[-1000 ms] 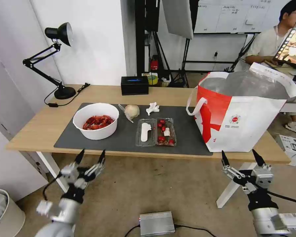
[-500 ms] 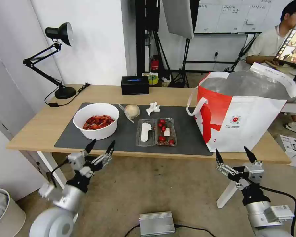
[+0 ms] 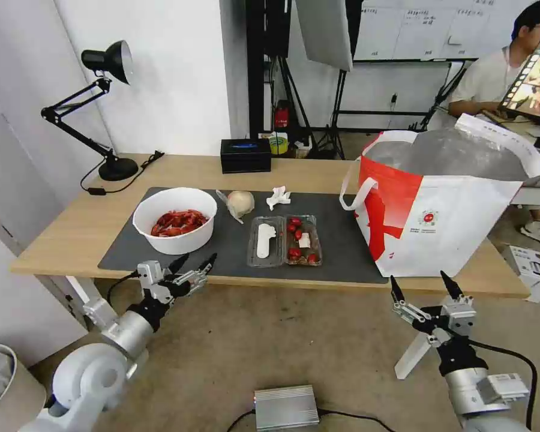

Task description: Pick up the trash from the table and place it into the takeout bag.

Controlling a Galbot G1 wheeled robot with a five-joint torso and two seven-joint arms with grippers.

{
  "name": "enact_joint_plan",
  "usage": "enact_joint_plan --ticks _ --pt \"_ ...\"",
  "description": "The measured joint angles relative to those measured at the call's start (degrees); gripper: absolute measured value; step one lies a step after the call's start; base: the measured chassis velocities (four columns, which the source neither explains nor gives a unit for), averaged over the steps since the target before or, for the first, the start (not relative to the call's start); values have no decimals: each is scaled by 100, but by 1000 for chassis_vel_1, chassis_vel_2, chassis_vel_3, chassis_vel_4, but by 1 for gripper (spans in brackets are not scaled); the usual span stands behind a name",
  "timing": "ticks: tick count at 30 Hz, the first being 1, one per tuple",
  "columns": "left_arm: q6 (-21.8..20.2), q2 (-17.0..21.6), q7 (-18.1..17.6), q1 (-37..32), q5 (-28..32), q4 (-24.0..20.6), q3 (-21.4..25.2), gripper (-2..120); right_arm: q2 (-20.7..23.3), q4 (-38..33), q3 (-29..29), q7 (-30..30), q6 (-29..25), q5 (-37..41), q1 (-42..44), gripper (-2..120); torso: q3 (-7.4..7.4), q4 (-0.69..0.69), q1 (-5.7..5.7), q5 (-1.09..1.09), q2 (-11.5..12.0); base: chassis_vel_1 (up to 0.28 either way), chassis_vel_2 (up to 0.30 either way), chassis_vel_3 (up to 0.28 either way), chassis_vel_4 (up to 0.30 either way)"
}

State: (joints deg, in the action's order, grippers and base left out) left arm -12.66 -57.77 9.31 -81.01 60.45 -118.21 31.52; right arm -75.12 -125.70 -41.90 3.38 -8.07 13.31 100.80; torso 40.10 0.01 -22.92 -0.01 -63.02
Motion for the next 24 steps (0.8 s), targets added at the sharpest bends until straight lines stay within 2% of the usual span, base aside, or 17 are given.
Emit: enact_joint_plan --ticks 1,2,5,14,18,24 --pt "-89 74 -52 29 266 -26 -2 100 -1 23 5 1 0 -6 -4 100 0 0 0 0 0 0 0 0 0" --pt "-89 74 -52 29 266 -26 -2 100 -1 23 5 1 0 -6 -4 100 0 0 0 0 0 0 0 0 0" --pt "-341 182 -340 213 1028 -130 -144 100 -13 91 44 2 -1 -17 -42 100 0 0 0 0 0 0 0 0 0" --pt "-658 314 -743 701 1569 -145 -607 100 -4 162 61 -6 2 -22 -83 100 0 -1 1 0 0 0 0 0 0" --pt "-817 404 -1024 961 2036 -142 -864 100 3 211 41 -16 5 -21 -97 100 0 0 1 1 0 0 0 0 0" --pt "-887 505 -1214 1227 2245 -103 -1196 100 11 278 22 -26 6 -20 -127 100 0 -1 1 1 0 0 0 0 0"
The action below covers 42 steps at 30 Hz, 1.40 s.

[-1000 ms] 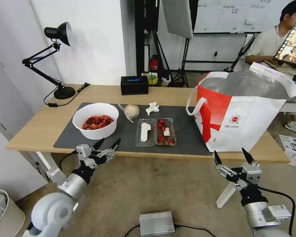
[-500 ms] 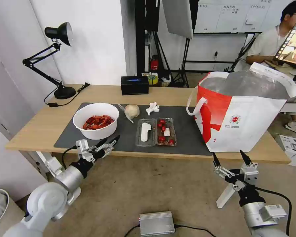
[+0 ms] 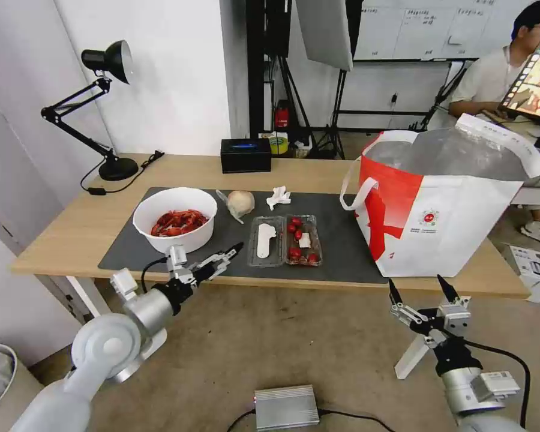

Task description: Pick up the trash from the table and place it into the takeout bag.

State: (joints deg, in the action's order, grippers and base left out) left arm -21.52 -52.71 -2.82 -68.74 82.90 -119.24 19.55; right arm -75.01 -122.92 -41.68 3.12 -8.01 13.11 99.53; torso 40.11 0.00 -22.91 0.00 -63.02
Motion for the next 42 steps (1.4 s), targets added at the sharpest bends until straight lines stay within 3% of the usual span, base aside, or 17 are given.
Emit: enact_joint_plan --ticks 3,11,24,30,32,33,34,38,42 --pt "-66 29 -397 286 237 11 -395 100 -2 76 -5 -12 2 3 -37 100 0 0 0 0 0 0 0 0 0" --pt "-96 -116 -854 758 527 211 -870 100 -11 139 -13 -26 12 21 -75 100 0 0 0 0 0 0 0 0 0" --pt "-77 -290 -1052 858 442 432 -987 100 291 -83 755 -155 759 377 -823 100 0 1 0 -1 0 0 0 0 0" --pt "-69 -345 -1056 846 394 494 -952 100 474 84 1175 -230 1025 1126 -1152 100 0 0 -1 0 0 0 0 0 0" --pt "-64 -425 -1125 936 370 653 -1068 100 598 88 1519 -556 1499 2318 -1563 100 0 1 0 0 0 0 0 0 0" --pt "-64 -425 -1125 936 370 653 -1068 100 598 88 1519 -556 1499 2318 -1563 100 0 1 0 0 0 0 0 0 0" --pt "-61 -469 -1182 978 361 742 -1124 100 621 91 1612 -729 1674 2871 -1702 100 0 0 0 0 0 0 0 0 0" --pt "-44 -502 -1234 1049 358 843 -1180 100 595 156 1680 -864 1797 3376 -1840 100 0 0 0 -1 0 0 0 0 0" --pt "-17 -523 -1366 1088 430 837 -1194 100 523 264 1698 -873 1803 3414 -1886 100 0 1 -1 0 0 0 0 0 0"
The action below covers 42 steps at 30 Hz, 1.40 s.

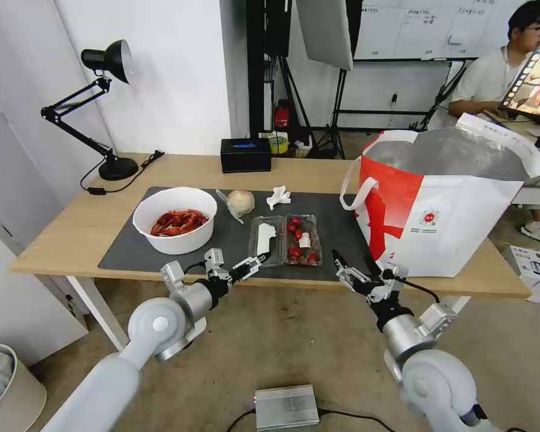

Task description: Pick up the trash from the table and place it into the takeout bag.

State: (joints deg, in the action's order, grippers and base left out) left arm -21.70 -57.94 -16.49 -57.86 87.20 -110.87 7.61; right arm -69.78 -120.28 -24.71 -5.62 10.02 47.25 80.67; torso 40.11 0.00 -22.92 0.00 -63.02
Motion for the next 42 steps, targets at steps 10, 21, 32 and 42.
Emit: enact_joint_plan --ticks 10,21,32,42 --pt "-31 48 -272 -236 238 -518 167 100 -21 17 -78 20 -41 -133 20 100 -1 0 0 0 -1 0 0 0 0" --pt "66 -378 -407 -68 115 -452 -337 100 -38 65 -149 55 -89 -341 66 100 0 -1 1 0 -1 0 0 0 0" --pt "133 -629 -563 298 150 -180 -629 100 -60 51 -243 103 -188 -486 169 100 0 0 1 0 -1 0 0 0 0" --pt "189 -802 -877 470 147 -28 -821 100 -87 54 -288 75 -191 -491 170 100 0 0 1 0 -1 0 0 0 0"
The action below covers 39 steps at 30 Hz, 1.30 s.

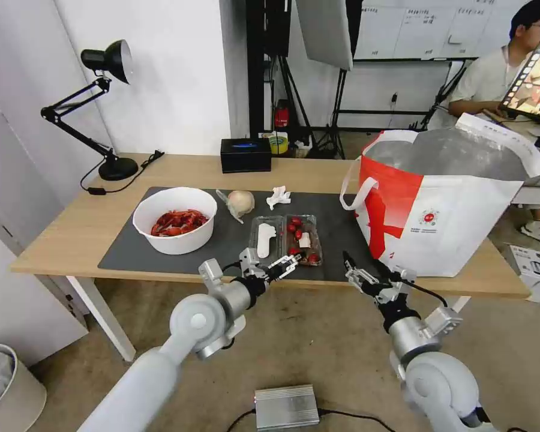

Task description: Pick up the trash from the table and place it into the takeout bag.

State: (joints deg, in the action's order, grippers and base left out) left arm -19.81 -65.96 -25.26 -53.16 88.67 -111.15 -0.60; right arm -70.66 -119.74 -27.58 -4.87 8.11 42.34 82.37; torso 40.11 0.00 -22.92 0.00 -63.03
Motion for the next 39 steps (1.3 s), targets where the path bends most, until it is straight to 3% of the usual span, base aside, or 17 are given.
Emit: enact_joint_plan --ticks 16,29,31,34,39 --pt "370 -162 -541 25 -74 188 16 100 -41 103 8 -7 -27 -23 -45 100 -2 -1 2 0 -1 0 0 0 0" --pt "459 -170 -482 -31 -380 189 30 100 -58 98 -34 19 -62 -39 5 100 0 -3 2 -1 -1 0 0 0 0" --pt "497 -133 -431 -45 -513 165 44 100 -75 108 -32 33 -84 -49 19 100 3 6 -2 1 2 0 0 0 0" --pt "503 -114 -396 -47 -573 150 44 100 -81 125 -27 44 -115 -66 30 100 3 7 -3 1 3 0 0 0 0" --pt "529 -102 -260 -49 -718 164 36 100 -87 143 -20 54 -140 -76 35 100 2 1 -2 1 2 0 0 0 0"
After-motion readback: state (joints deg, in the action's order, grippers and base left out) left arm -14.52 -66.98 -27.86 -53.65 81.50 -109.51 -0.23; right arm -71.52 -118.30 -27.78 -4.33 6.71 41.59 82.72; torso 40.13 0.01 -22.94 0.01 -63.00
